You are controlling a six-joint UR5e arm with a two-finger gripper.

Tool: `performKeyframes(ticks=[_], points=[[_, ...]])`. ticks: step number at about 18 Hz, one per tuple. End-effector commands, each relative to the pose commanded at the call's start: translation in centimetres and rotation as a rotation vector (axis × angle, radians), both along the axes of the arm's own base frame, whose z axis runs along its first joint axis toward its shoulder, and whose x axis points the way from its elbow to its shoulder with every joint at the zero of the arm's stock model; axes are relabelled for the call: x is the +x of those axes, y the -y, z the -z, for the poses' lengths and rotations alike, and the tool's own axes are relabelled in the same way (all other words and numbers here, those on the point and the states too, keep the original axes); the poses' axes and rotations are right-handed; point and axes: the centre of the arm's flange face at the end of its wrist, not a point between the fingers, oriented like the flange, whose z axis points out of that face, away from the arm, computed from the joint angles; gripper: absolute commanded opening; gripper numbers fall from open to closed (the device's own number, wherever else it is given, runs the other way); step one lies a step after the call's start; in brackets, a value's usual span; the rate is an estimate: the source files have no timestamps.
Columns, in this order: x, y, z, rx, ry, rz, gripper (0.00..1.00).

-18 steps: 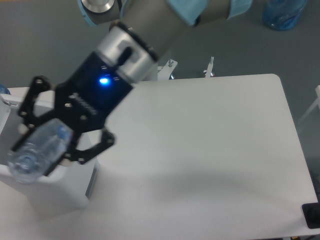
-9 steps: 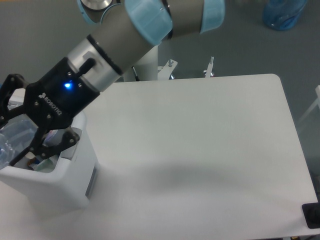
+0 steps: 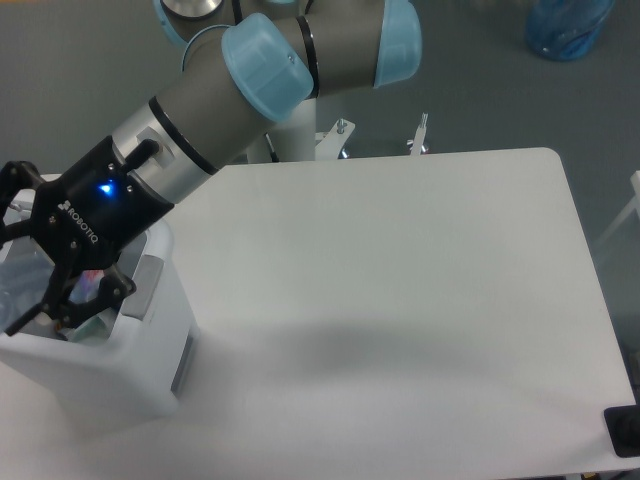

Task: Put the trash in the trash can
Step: 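Open the gripper to drop the bottle and raise it away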

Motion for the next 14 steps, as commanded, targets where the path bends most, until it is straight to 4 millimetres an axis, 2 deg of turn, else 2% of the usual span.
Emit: performKeyframes(ticks=[3,5,9,11,14], points=[[-0.1,0.7,0.7,-0.002,-0.01,0.001,0.99],[-1.1,1.2,0.5,-0.006,-0.02,-0.023,1.0],[-5.8,3.5,-0.5,-0.022,-0.077,-0.132,1.0],[-9.0,4.9,0.5,-0.071,-0.114,-0.215,1.0],[-12.9,6.5,2.5,-0.171,-0.224,-0.321,1.0]])
